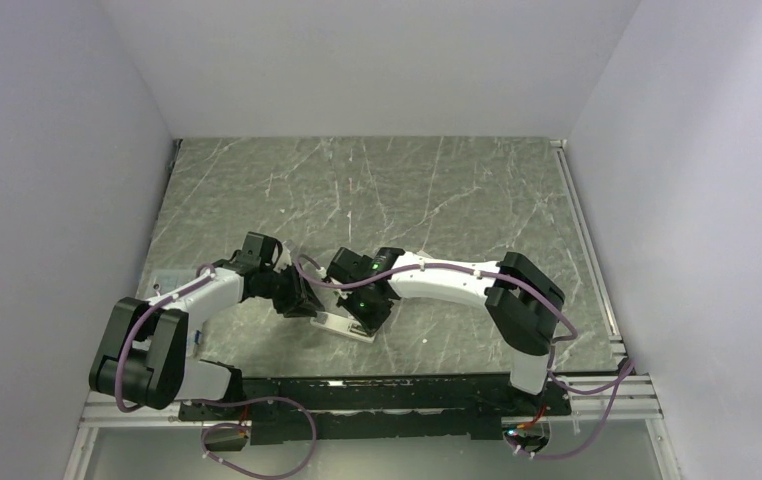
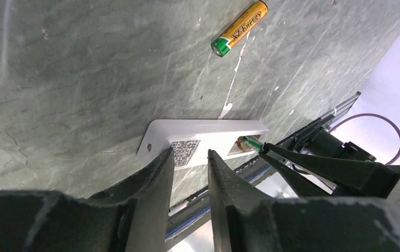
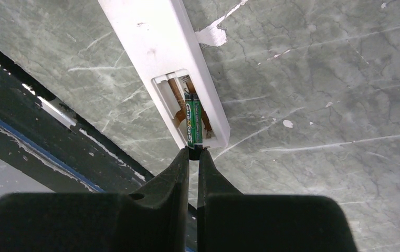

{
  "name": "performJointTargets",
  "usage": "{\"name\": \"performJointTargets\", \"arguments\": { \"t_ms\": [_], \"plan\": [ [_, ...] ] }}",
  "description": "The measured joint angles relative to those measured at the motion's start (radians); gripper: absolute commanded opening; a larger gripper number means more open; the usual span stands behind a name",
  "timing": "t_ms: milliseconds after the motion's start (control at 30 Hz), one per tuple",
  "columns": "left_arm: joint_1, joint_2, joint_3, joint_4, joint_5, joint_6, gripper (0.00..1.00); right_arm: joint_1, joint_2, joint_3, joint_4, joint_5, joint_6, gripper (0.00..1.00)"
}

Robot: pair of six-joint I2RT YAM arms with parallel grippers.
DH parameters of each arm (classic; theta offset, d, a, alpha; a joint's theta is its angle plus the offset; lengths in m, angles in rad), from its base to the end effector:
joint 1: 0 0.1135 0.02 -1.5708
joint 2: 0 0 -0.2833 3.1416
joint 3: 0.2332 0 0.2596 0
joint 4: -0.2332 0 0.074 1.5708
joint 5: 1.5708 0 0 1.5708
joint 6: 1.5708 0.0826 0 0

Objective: Load the batteries into the remote control

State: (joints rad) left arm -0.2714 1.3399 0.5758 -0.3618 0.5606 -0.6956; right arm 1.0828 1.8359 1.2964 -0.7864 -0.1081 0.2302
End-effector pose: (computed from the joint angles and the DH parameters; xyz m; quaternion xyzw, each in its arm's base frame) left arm 0.2204 -0.1069 0.1279 -0.1376 0.9291 -0.3375 0.0623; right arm 0.1701 0.3395 0.1572 -0.4158 0.8996 0.1169 0.0639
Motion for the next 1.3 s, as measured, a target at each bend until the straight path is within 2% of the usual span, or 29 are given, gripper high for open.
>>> {"name": "performJointTargets", "arguments": {
  "t_ms": [1300],
  "plan": [
    [-0.006, 0.000, 0.000, 0.006, 0.000, -0.001, 0.35, 0.000, 0.003, 0.021, -0.022, 0.053, 0.006, 0.00]
  ]
}}
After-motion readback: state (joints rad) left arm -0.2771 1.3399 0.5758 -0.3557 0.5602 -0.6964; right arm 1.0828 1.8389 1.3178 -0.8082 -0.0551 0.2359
